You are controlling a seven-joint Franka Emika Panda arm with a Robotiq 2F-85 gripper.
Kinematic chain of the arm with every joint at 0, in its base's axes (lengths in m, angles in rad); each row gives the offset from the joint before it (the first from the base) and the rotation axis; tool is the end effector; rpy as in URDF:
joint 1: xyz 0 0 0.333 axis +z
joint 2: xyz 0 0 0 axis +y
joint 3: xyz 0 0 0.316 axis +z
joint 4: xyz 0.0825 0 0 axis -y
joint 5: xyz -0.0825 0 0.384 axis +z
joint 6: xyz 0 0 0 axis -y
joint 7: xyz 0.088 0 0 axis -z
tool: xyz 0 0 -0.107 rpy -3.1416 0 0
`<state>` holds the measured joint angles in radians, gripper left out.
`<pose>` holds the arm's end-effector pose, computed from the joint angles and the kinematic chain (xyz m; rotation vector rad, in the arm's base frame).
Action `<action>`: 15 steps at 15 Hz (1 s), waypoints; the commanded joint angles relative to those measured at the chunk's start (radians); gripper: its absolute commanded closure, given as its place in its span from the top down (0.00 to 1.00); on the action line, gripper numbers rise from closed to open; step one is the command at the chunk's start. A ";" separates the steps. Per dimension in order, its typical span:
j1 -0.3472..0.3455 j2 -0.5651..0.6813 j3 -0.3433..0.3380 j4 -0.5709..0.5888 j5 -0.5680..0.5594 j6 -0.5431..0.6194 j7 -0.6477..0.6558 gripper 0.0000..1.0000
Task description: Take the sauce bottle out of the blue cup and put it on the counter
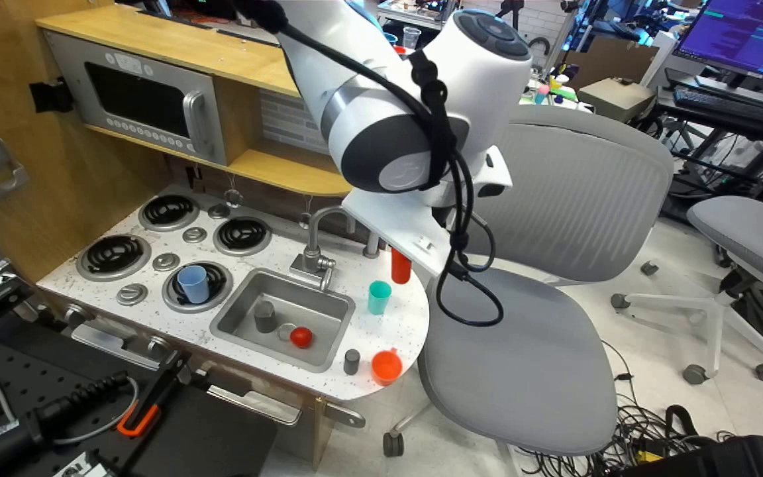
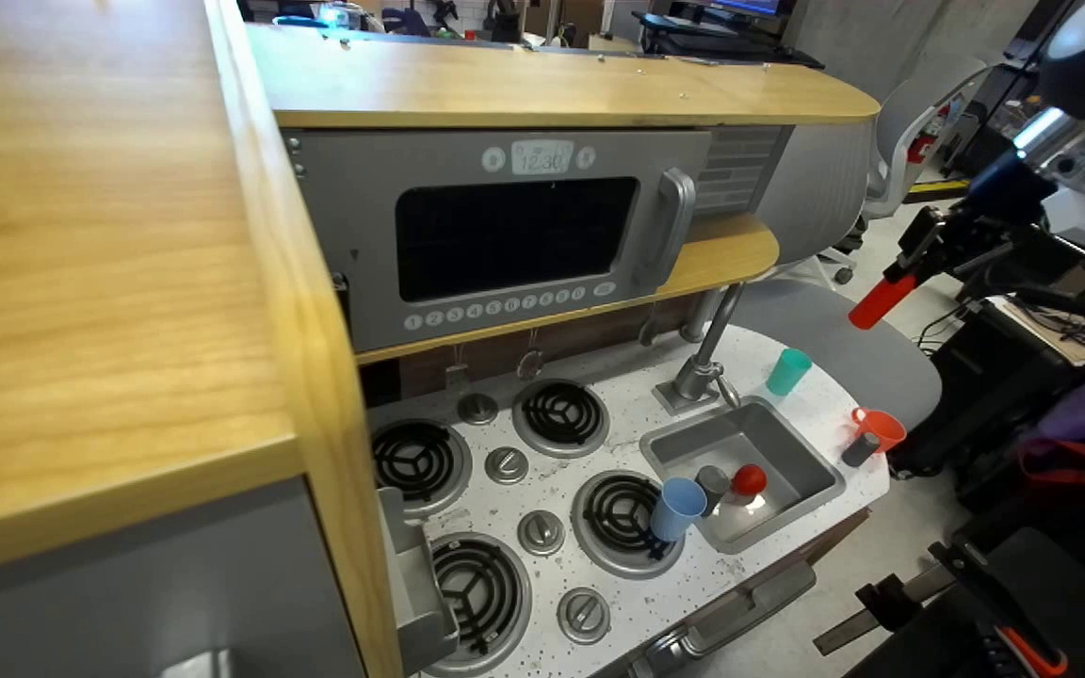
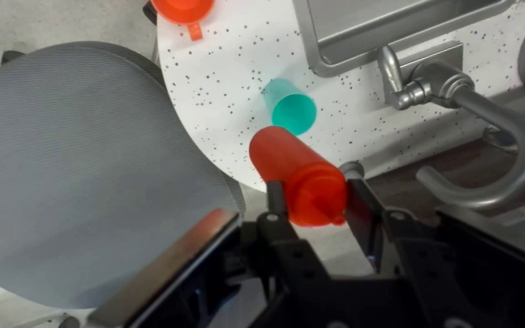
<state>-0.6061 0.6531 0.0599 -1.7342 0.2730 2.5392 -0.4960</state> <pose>0.5802 -0.3614 0.2183 -2.9872 0.4198 -0.3518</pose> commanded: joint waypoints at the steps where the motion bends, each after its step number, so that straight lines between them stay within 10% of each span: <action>1: -0.036 -0.028 -0.009 -0.029 0.058 0.032 -0.004 0.13; 15: 0.053 0.383 -0.092 0.420 0.054 -0.179 0.471 0.13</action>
<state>-0.5677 0.9434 -0.0133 -1.4644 0.3017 2.4441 -0.0943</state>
